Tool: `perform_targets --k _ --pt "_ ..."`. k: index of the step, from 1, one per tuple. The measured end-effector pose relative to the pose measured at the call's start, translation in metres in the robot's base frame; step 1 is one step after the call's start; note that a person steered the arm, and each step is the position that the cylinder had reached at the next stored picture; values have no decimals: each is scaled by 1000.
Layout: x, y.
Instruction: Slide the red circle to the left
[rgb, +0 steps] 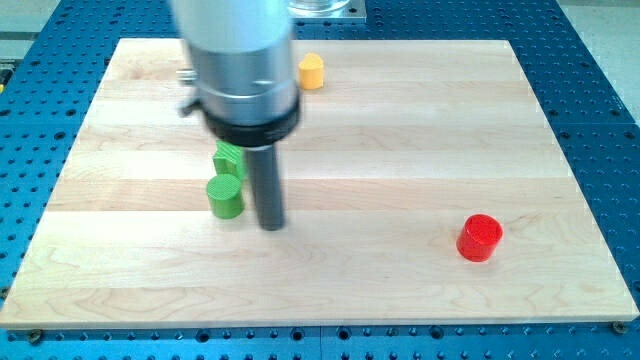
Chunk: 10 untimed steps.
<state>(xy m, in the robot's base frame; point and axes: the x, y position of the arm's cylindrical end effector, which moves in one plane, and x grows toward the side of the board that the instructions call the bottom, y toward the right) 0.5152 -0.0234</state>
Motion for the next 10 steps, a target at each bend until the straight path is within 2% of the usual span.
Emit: perform_targets --k 2,3,4,6,7,8,9,10 --pt "-2 235" --pt "0 298" --pt "42 282" --pt "54 139" --pt "53 158" --pt "42 235" --pt "22 170" --pt "34 54"
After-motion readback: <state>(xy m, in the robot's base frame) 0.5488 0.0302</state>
